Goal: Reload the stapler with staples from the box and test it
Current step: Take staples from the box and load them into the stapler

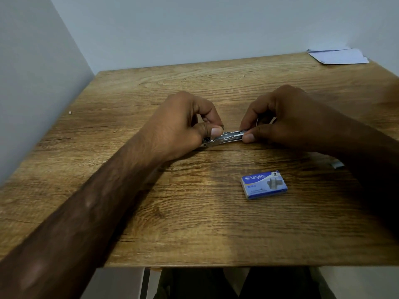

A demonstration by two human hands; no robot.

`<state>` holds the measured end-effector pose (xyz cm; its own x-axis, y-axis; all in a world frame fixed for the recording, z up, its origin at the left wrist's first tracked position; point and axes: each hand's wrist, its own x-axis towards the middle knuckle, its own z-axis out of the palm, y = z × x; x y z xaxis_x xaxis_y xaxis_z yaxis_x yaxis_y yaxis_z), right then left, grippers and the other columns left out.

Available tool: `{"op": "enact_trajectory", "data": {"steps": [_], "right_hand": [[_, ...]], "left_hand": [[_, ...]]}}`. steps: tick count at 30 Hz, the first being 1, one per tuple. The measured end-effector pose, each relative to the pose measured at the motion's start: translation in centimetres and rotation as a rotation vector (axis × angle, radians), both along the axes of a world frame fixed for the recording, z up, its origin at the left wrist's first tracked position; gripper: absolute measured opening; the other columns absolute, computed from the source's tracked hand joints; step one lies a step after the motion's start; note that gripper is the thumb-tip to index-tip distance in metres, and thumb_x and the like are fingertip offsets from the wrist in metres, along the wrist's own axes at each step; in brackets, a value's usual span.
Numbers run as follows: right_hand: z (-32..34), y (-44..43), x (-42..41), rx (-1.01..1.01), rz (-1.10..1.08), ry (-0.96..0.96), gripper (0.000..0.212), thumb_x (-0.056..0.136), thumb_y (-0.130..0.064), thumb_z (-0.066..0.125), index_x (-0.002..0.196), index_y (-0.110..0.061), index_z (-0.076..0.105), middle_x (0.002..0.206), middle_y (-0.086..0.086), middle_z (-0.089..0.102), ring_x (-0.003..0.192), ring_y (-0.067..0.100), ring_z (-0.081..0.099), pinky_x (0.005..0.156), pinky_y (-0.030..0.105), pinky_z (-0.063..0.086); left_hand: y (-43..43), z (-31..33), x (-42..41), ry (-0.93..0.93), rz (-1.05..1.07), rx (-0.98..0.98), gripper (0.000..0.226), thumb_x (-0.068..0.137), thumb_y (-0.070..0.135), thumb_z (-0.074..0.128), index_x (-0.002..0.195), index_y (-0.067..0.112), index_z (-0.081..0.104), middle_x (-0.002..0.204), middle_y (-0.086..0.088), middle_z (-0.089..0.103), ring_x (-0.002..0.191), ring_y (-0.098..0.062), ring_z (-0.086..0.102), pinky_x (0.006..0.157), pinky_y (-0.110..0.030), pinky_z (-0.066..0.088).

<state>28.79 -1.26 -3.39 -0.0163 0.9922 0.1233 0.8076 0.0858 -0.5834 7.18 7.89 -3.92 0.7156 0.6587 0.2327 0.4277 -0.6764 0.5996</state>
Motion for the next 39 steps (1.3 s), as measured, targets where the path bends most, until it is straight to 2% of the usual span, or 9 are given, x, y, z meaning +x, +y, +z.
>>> {"op": "enact_trajectory", "data": {"steps": [3, 10, 14, 17, 22, 25, 27, 33, 39], "right_hand": [[0.0, 0.0, -0.1, -0.007, -0.005, -0.003, 0.011, 0.073, -0.031, 0.087, 0.080, -0.032, 0.079, 0.075, -0.022, 0.073, 0.072, -0.003, 0.067, 0.062, 0.020, 0.044], [0.1, 0.0, -0.1, 0.005, -0.007, -0.006, 0.012, 0.073, -0.030, 0.088, 0.081, -0.032, 0.079, 0.071, -0.011, 0.074, 0.071, 0.001, 0.068, 0.063, 0.021, 0.047], [0.2, 0.1, 0.1, -0.032, 0.010, -0.031, 0.011, 0.075, -0.030, 0.086, 0.082, -0.031, 0.078, 0.069, -0.030, 0.070, 0.067, -0.009, 0.065, 0.055, 0.006, 0.039], [0.1, 0.0, 0.4, -0.048, 0.001, -0.049, 0.011, 0.075, -0.031, 0.086, 0.081, -0.033, 0.077, 0.071, -0.035, 0.068, 0.068, -0.010, 0.064, 0.057, 0.010, 0.040], [0.4, -0.1, 0.6, -0.001, -0.043, -0.009, 0.009, 0.075, -0.035, 0.084, 0.080, -0.034, 0.077, 0.073, -0.026, 0.073, 0.071, -0.001, 0.068, 0.058, 0.016, 0.041], [0.3, -0.3, 0.4, 0.043, -0.043, 0.011, 0.008, 0.078, -0.032, 0.082, 0.083, -0.034, 0.076, 0.074, -0.012, 0.075, 0.074, 0.006, 0.069, 0.062, 0.024, 0.045], [0.2, -0.4, 0.3, 0.074, -0.025, 0.054, 0.009, 0.079, -0.030, 0.082, 0.085, -0.033, 0.076, 0.075, -0.011, 0.075, 0.072, 0.004, 0.068, 0.063, 0.023, 0.044], [0.2, -0.4, 0.1, 0.133, 0.008, 0.137, 0.014, 0.079, -0.019, 0.084, 0.089, -0.027, 0.078, 0.079, -0.008, 0.076, 0.070, 0.004, 0.064, 0.062, 0.015, 0.045], [0.0, -0.5, -0.2, 0.147, 0.036, 0.145, 0.015, 0.080, -0.014, 0.083, 0.090, -0.023, 0.078, 0.082, -0.007, 0.076, 0.069, 0.005, 0.062, 0.062, 0.012, 0.044]], "left_hand": [[0.1, 0.1, 0.0, 0.004, -0.008, -0.007, 0.017, 0.084, 0.018, 0.080, 0.074, 0.031, 0.075, 0.066, 0.012, 0.071, 0.057, -0.006, 0.056, 0.058, -0.026, 0.047], [-0.1, 0.2, 0.0, 0.011, -0.027, 0.007, 0.012, 0.085, 0.017, 0.079, 0.080, 0.028, 0.076, 0.072, 0.010, 0.073, 0.061, -0.011, 0.060, 0.062, -0.029, 0.049], [0.0, 0.4, -0.4, 0.020, -0.091, -0.045, 0.005, 0.089, 0.015, 0.076, 0.087, 0.020, 0.077, 0.079, 0.003, 0.075, 0.070, -0.016, 0.068, 0.066, -0.031, 0.053], [0.1, 0.4, -0.7, 0.019, -0.133, -0.094, 0.004, 0.092, 0.012, 0.073, 0.091, 0.014, 0.075, 0.079, 0.002, 0.073, 0.066, -0.005, 0.062, 0.063, -0.024, 0.049], [0.6, 0.5, -1.9, -0.078, -0.156, -0.171, 0.004, 0.094, 0.006, 0.069, 0.096, 0.007, 0.072, 0.088, -0.010, 0.074, 0.079, -0.025, 0.068, 0.075, -0.035, 0.054], [0.6, 0.3, -1.8, -0.092, -0.154, -0.187, 0.005, 0.094, 0.006, 0.069, 0.097, 0.006, 0.073, 0.087, -0.011, 0.073, 0.078, -0.015, 0.066, 0.074, -0.028, 0.052], [0.4, 0.1, -1.5, -0.098, -0.143, -0.179, 0.005, 0.094, 0.008, 0.070, 0.096, 0.008, 0.074, 0.088, -0.012, 0.075, 0.077, -0.017, 0.066, 0.073, -0.029, 0.052], [0.3, -0.2, -1.3, -0.121, -0.111, -0.143, 0.008, 0.092, 0.015, 0.070, 0.096, 0.012, 0.077, 0.091, -0.008, 0.077, 0.088, -0.035, 0.069, 0.081, -0.046, 0.056], [0.2, -0.4, -1.1, -0.099, -0.087, -0.141, 0.008, 0.093, 0.011, 0.071, 0.095, 0.014, 0.077, 0.085, -0.005, 0.077, 0.076, -0.020, 0.069, 0.070, -0.033, 0.053]]}}
